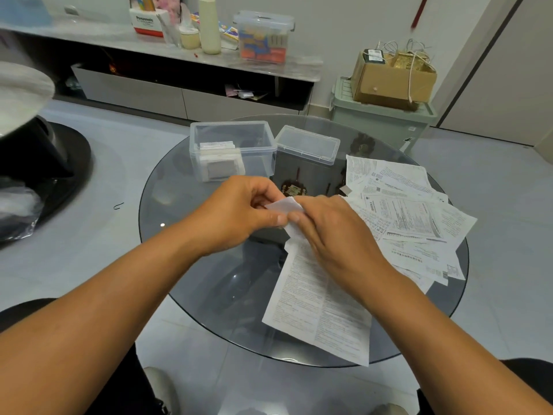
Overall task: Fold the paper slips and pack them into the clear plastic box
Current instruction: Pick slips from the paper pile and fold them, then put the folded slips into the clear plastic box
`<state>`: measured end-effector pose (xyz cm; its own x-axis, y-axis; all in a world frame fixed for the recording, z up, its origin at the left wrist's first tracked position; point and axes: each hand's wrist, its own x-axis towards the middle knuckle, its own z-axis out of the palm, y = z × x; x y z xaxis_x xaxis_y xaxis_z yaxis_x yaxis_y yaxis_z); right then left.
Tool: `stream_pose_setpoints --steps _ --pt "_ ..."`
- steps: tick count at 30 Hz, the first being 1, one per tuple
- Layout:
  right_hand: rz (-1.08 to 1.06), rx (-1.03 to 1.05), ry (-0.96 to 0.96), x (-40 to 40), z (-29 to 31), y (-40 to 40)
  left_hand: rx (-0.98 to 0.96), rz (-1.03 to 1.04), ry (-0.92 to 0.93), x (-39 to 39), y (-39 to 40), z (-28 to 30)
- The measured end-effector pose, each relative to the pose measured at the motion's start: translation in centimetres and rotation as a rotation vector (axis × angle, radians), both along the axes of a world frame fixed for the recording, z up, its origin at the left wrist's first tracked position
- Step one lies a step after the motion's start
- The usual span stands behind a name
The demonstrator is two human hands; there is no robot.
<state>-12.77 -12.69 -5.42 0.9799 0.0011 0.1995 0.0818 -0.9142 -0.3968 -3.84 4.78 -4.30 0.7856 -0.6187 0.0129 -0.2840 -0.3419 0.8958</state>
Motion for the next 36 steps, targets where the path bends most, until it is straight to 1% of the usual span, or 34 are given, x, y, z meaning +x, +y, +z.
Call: stream_pose_setpoints --steps 2,3,4,7,8,9,11,13,15,17,19,21,25,28,29,32,34,36 --pt "-0.015 0.049 0.015 -0.2 0.0 0.0 0.019 0.000 -0.046 0.5 0.3 0.3" --pt "-0.031 0.076 -0.006 -0.4 -0.2 -0.1 0.044 0.026 -0.101 1.0 0.6 0.3" --pt "-0.057 0.112 -0.029 -0.4 -0.1 -0.4 0.085 0.087 -0.215 1.6 1.1 0.7" --pt "-0.146 0.301 -0.042 -0.3 0.6 -1.2 0.283 0.316 -0.671 4.4 2.8 1.9" --pt "-0.168 0.364 -0.047 -0.4 0.8 -1.4 0.353 0.363 -0.741 5.2 3.3 2.1" --pt "-0.182 0.417 -0.067 -0.2 1.2 -1.5 0.423 0.389 -0.763 6.0 3.8 2.4" --pt "-0.187 0.508 -0.101 0.0 1.7 -1.6 0.526 0.389 -0.730 7.1 4.5 1.8" --pt "-0.187 0.548 -0.131 0.2 1.8 -1.6 0.564 0.371 -0.706 7.5 4.6 0.7" --pt "-0.203 0.557 -0.148 0.6 2.3 -1.5 0.541 0.353 -0.703 7.4 4.7 0.2" --pt "-0.220 0.565 -0.163 1.0 3.3 -1.3 0.489 0.326 -0.653 7.1 5.2 0.7" --pt "-0.228 0.557 -0.190 1.5 4.4 -1.3 0.491 0.260 -0.586 6.3 5.9 1.3" --pt "-0.223 0.545 -0.208 1.9 5.4 -1.1 0.542 0.156 -0.532 5.2 6.3 2.1" --pt "-0.219 0.495 -0.164 2.6 7.2 -0.2 0.627 -0.014 -0.420 2.9 6.4 4.2" --pt "-0.208 0.469 -0.031 3.2 8.0 0.8 0.634 -0.071 -0.383 1.6 5.8 4.7" --pt "-0.200 0.492 0.032 3.4 8.2 1.2 0.643 -0.070 -0.432 1.4 5.5 4.6" --pt "-0.179 0.687 0.236 4.0 8.8 2.4 0.715 -0.079 -0.653 1.3 5.0 3.6" --pt "-0.181 0.837 0.391 4.6 8.9 3.0 0.736 -0.086 -0.689 1.4 4.7 3.1" --pt "-0.207 0.922 0.511 5.6 8.4 3.4 0.744 -0.104 -0.661 1.4 4.5 2.6"
